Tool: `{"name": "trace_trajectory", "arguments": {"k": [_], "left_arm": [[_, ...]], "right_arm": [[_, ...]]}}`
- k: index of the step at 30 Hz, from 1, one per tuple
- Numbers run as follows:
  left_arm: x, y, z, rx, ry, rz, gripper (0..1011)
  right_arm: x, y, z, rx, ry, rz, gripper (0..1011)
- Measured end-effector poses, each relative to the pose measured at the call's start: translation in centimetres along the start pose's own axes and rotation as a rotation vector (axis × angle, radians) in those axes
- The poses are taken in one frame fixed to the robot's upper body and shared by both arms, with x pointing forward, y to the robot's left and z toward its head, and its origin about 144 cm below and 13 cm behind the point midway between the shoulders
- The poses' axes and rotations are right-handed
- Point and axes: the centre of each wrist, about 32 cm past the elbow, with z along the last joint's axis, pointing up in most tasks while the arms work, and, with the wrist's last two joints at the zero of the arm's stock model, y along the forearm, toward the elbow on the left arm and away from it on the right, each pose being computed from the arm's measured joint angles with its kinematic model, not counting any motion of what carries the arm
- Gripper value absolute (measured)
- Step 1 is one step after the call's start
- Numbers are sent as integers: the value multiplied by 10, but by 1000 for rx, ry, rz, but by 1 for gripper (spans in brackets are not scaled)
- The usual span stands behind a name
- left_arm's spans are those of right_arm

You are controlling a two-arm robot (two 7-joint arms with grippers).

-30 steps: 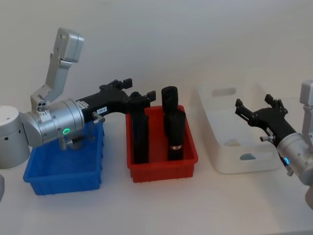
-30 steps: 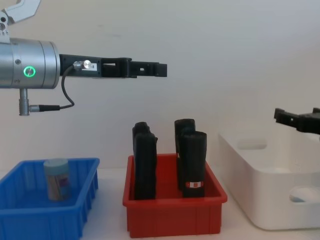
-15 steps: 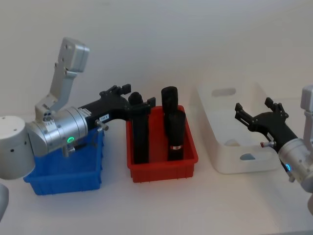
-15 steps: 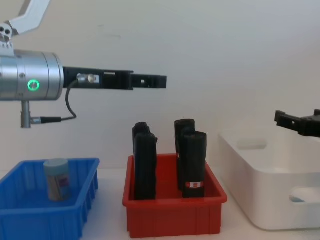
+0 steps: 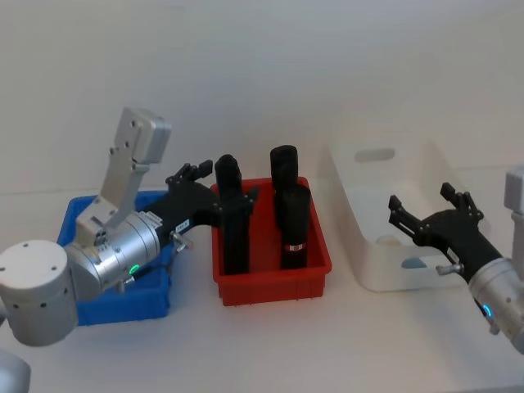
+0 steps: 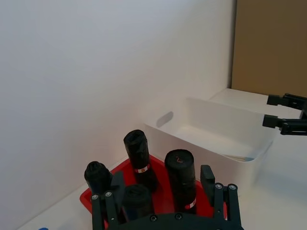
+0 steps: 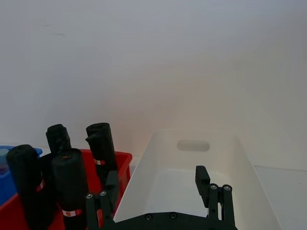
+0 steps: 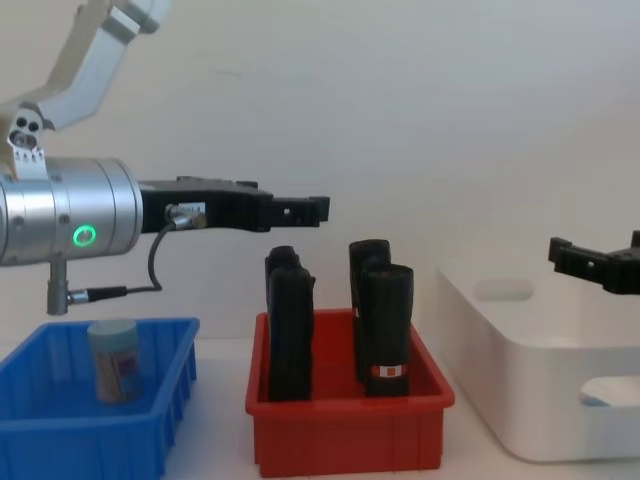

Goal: Pick the cotton swabs from the blue box and place them into the white box.

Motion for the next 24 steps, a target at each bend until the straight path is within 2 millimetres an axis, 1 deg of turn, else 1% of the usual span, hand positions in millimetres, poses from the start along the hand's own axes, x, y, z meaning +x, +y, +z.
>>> {"name": "trace_trajectory", "arguments": {"k": [1, 3, 20, 24], "left_arm": [[0, 0, 0, 0, 0, 0, 1004], [-8, 2, -6, -4, -19, 27, 1004], [-53, 14, -33, -49, -100, 162, 1004], [-63, 18, -39, -63, -113, 191, 1004]], "right_arm": [[-1, -2, 0, -1, -1, 2, 1001], [-3, -6, 1, -2, -5, 6, 1001], [-28, -51, 13, -20, -32, 45, 1001], [-32, -57, 16, -23, -35, 50, 1001]]}}
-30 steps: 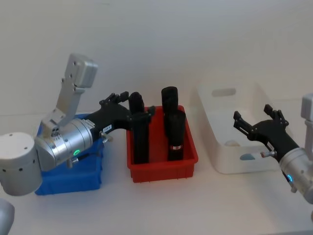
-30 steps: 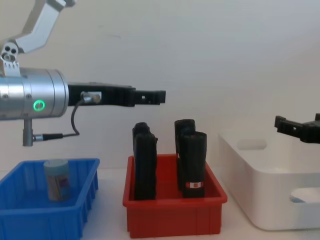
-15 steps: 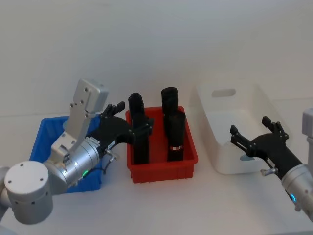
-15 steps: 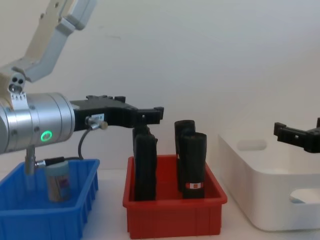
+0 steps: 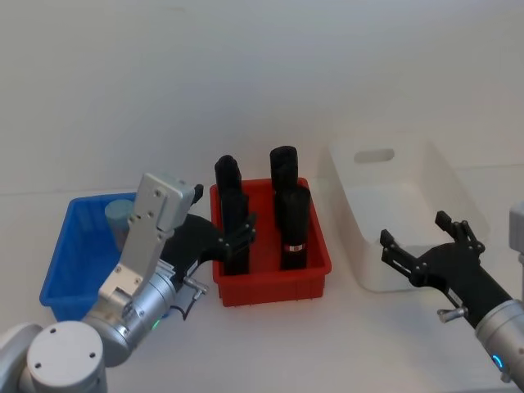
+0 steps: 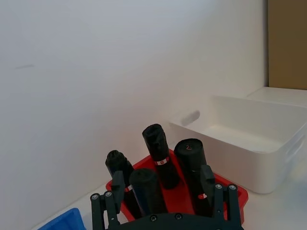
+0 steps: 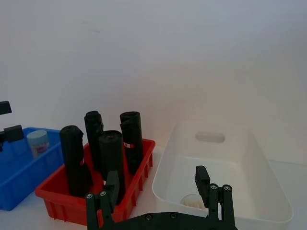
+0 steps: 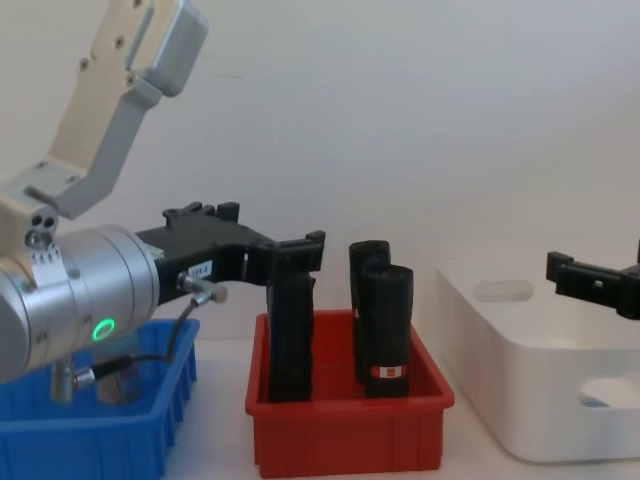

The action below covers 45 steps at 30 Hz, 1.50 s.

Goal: Pick the cotton swabs from the blue box and place them into the white box.

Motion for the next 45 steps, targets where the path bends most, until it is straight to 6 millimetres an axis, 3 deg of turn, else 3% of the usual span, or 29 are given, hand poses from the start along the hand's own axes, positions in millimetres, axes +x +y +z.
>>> {"name": "trace_trajectory", "arguments": {"k": [12, 34, 45], "left_arm": [[-20, 12, -7, -34, -22, 57, 1004], [-21, 12, -8, -34, -21, 60, 1004], [-21, 12, -8, -34, -21, 60, 1004]], "right_arm": [[-2, -4, 1, -2, -1, 3, 1001], [-2, -3, 1, 0, 0, 11, 1001], [3, 14, -5, -4, -20, 52, 1001]]}}
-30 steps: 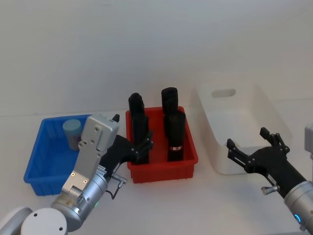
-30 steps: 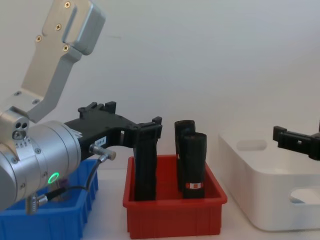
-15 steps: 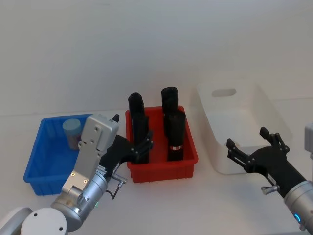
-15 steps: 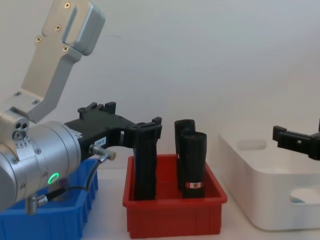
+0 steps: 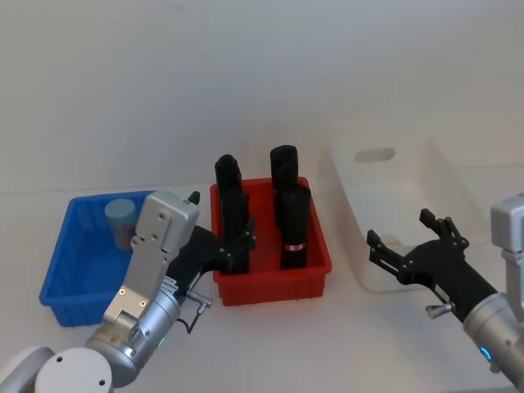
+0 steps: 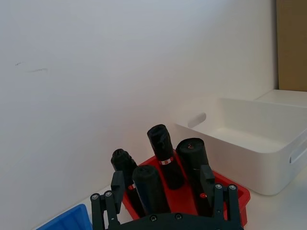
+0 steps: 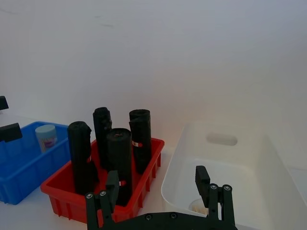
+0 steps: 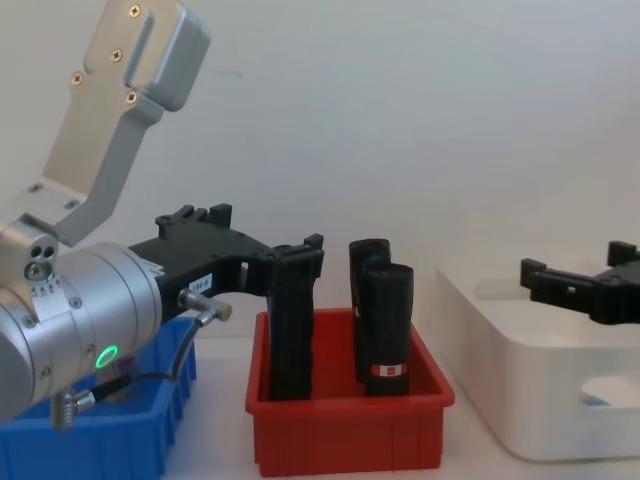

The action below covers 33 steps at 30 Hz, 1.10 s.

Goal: Pick the cotton swabs from the blue box and place them into the white box.

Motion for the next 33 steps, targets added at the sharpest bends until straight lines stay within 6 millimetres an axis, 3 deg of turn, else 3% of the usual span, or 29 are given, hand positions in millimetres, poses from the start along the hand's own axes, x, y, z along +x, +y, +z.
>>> {"name": "trace_trajectory", "arguments": {"k": [9, 33], "left_arm": [[0, 0, 0, 0, 0, 0, 1004], [0, 0, 0, 0, 0, 0, 1004]], "right_arm": [[4, 21, -5, -1, -19, 51, 1001], [-1, 103, -15, -1, -55, 233, 1001]]}}
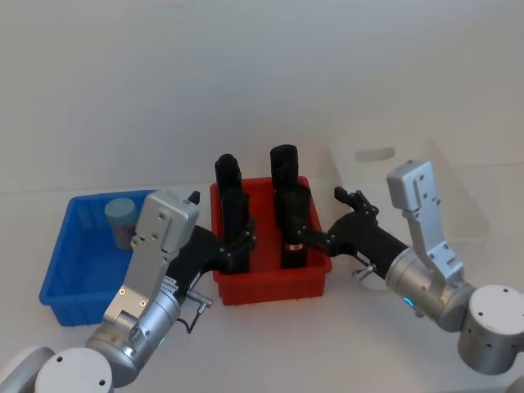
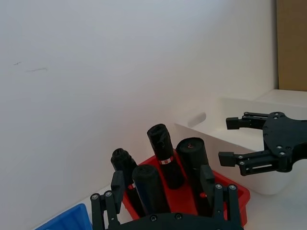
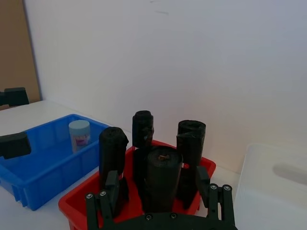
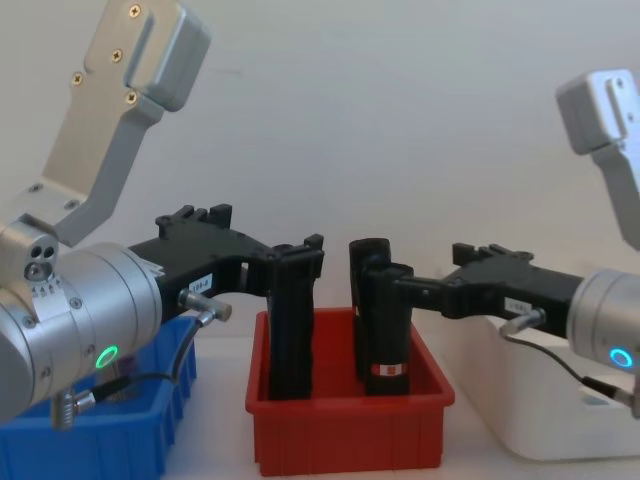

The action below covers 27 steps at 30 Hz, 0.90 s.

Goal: Pick the cotton swabs from the blue box and place them into the white box.

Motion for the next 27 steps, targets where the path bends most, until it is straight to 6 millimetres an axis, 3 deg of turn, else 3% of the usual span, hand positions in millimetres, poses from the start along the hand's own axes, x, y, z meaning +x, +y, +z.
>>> {"name": "trace_trajectory", "arguments": {"k": [27], "left_arm": [[0, 0, 0, 0, 0, 0, 1004]], "right_arm": [[4, 42, -15, -37, -2, 3, 1001]]}}
